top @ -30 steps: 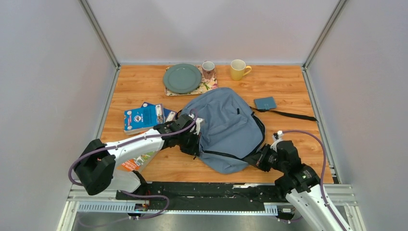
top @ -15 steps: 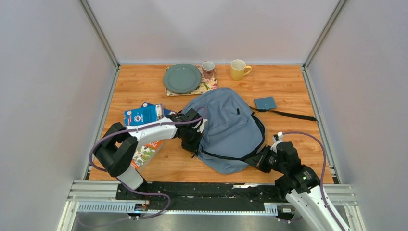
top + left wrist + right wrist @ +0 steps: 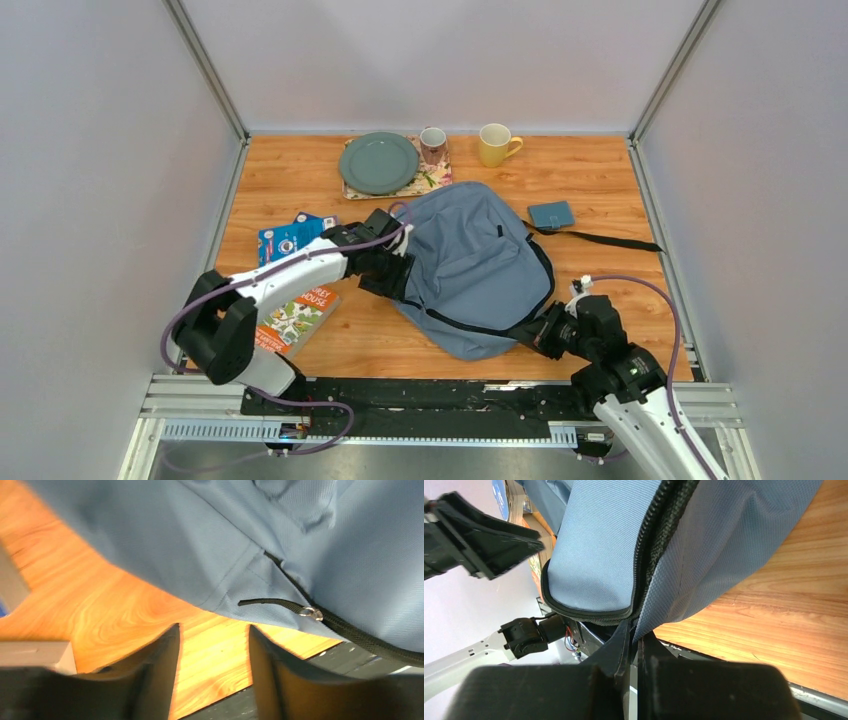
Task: Pack the student bag
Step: Unzip the student bag at the center of the board, then pick up the book from the center of the board.
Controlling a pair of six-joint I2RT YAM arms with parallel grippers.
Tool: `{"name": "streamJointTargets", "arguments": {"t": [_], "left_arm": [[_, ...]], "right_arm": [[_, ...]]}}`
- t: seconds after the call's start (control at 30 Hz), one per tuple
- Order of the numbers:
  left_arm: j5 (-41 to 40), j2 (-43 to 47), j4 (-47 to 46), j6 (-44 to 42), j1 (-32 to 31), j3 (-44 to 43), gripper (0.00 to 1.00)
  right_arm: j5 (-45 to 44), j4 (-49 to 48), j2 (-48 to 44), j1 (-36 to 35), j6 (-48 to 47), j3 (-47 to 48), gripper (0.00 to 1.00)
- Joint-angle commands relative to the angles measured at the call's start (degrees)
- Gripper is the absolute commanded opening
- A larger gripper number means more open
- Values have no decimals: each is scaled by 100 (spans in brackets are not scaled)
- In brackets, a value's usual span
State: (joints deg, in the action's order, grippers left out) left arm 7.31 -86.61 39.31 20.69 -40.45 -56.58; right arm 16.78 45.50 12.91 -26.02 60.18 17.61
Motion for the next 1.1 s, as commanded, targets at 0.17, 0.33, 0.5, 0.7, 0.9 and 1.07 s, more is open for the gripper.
{"name": "streamJointTargets", "arguments": {"t": [0.17, 0.33, 0.5, 0.7, 0.9, 1.07], "left_arm": [[-124, 1839, -205, 330, 686, 120, 79], [-1009, 2813, -64, 541, 862, 331, 88], [-776, 3255, 41, 647, 1617, 718, 88], [296, 3291, -72, 472, 3172, 1017, 88], [1325, 3002, -301, 603, 4860, 921, 88], [1571, 2869, -652, 735, 5765, 868, 88]], "right_arm": [[-393, -797, 1160, -859, 169, 708, 9], [-1463, -1130, 1626, -1896, 817, 868, 5], [-2924, -1158, 2092, -3162, 1084, 1270, 45], [-3689, 572, 2410, -3357, 74, 2491, 80], [-3595, -329, 2871, -3331, -1498, 3300, 91], [-3103, -708, 4999, -3234, -2010, 4636, 96]]}}
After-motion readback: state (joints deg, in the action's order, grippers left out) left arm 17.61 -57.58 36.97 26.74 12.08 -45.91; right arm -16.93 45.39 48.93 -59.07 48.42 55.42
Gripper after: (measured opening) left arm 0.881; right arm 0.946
